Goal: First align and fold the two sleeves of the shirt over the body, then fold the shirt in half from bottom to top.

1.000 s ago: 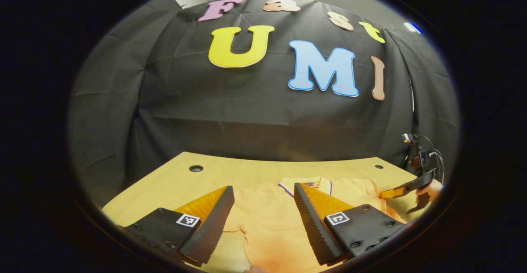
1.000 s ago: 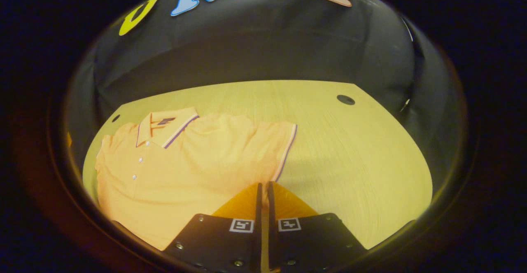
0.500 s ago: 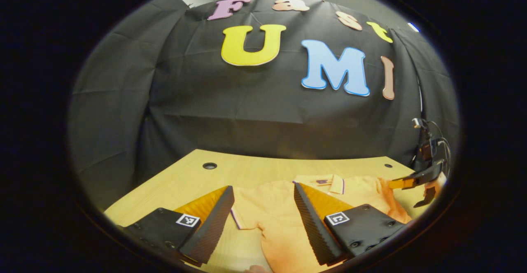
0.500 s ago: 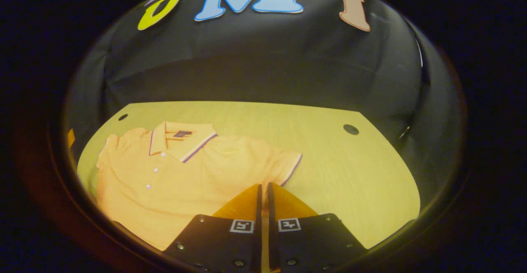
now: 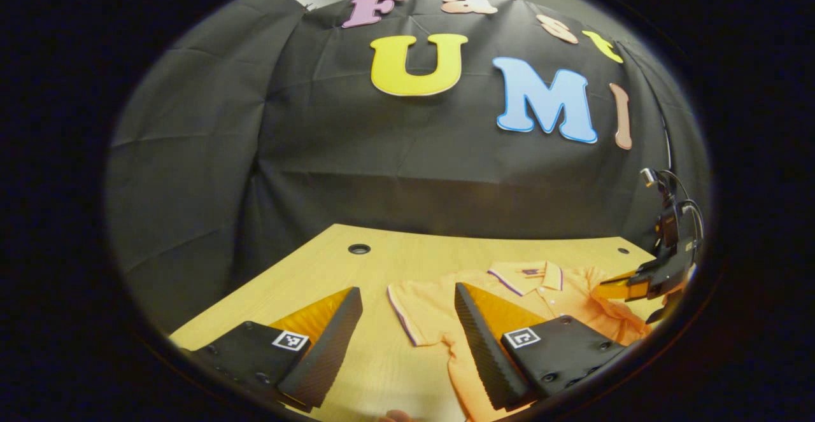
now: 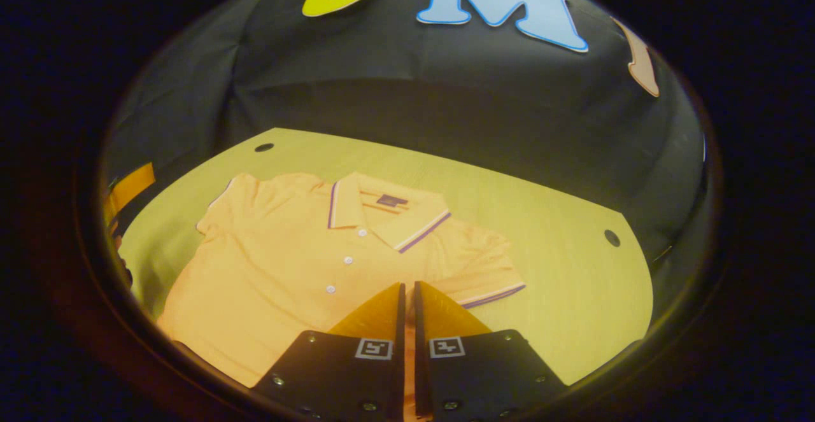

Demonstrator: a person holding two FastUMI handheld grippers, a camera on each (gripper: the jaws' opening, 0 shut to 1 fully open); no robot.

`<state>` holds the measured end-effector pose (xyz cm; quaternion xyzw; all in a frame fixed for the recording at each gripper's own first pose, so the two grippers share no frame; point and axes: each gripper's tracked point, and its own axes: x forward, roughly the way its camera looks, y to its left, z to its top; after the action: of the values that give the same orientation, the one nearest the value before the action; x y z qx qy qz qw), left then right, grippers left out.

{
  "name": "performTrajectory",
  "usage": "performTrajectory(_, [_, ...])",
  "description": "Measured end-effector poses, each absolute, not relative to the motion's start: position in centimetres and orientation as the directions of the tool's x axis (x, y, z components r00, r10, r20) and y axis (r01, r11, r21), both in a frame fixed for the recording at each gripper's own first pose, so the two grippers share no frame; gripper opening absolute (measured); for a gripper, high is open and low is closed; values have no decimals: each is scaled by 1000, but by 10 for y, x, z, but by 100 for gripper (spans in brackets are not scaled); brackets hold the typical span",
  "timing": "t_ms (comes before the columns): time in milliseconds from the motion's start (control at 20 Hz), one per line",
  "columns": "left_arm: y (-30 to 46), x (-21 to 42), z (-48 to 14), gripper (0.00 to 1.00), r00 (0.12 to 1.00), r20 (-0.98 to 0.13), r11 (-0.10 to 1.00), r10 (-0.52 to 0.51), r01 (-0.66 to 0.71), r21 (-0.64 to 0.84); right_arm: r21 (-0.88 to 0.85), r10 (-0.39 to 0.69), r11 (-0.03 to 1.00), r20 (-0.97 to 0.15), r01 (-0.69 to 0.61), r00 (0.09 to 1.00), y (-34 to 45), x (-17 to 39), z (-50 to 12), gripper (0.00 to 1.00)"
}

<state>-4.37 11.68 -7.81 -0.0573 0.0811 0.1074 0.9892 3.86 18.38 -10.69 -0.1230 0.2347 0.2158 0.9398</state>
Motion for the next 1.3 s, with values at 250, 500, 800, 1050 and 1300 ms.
performTrajectory(250, [129,-43,-93,94,954,-204,964,221,-245,-101,-151,354,850,-544,-504,761,198,32,-129,7])
performTrajectory(500, [131,-37,-109,96,949,-228,962,218,-248,-111,-123,371,847,-561,-518,740,202,29,-137,10])
performTrajectory(800, [127,-24,-123,97,945,-256,967,204,-235,-98,-102,424,826,-536,-554,730,211,15,-128,60])
performTrajectory(1050, [117,-1,-138,94,936,-300,977,185,-207,-43,-76,446,831,-502,-551,741,208,8,-111,62])
performTrajectory(1300, [121,21,-166,95,902,-390,975,183,-217,-45,-83,435,842,-480,-534,761,193,1,-102,60])
